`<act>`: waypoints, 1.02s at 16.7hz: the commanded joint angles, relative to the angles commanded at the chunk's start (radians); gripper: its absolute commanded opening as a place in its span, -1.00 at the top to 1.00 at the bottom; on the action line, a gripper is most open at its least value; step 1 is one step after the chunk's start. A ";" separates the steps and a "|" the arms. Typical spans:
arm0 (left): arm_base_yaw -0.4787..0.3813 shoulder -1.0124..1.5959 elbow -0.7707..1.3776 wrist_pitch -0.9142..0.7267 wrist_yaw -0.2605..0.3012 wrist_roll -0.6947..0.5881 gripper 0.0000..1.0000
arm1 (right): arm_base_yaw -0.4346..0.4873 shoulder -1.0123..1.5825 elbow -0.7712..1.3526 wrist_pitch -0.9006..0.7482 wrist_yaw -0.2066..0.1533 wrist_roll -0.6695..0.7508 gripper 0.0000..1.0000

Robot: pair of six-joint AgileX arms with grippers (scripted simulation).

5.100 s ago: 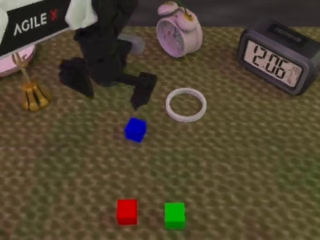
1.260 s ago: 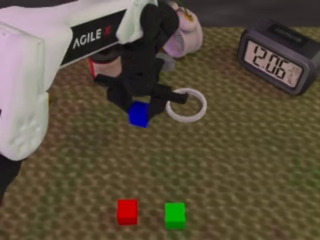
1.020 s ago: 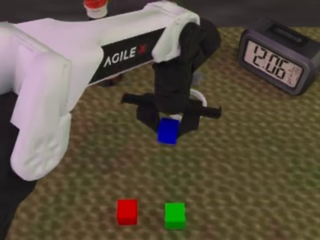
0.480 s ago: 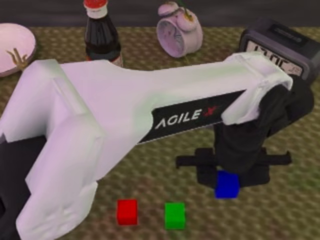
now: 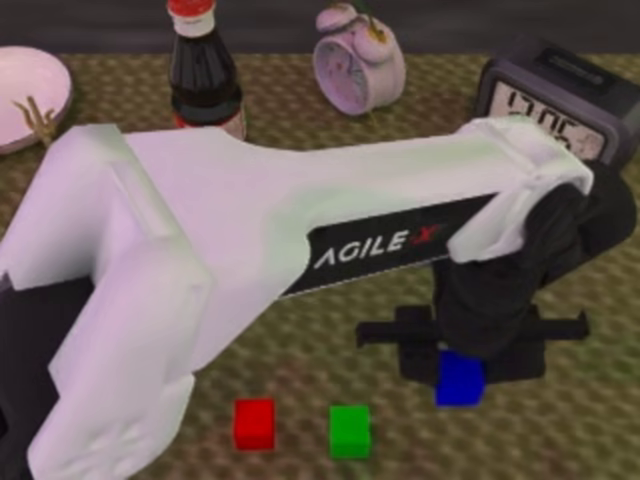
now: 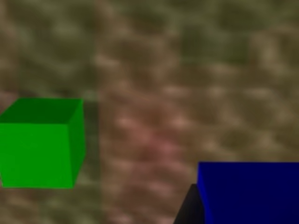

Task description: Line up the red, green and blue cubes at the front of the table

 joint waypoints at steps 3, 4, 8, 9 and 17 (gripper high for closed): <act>0.001 0.024 -0.071 0.103 0.000 -0.002 1.00 | 0.000 0.000 0.000 0.000 0.000 0.000 -1.00; 0.000 0.034 -0.099 0.147 0.000 -0.002 1.00 | 0.000 0.000 0.000 0.000 0.000 0.000 -1.00; -0.003 0.058 -0.160 0.221 0.000 -0.003 1.00 | 0.000 0.000 0.000 0.000 0.000 0.000 -1.00; -0.003 0.058 -0.160 0.221 0.000 -0.003 1.00 | 0.000 0.000 0.000 0.000 0.000 0.000 -1.00; -0.003 0.058 -0.160 0.221 0.000 -0.003 0.10 | 0.000 0.000 0.000 0.000 0.000 0.000 -1.00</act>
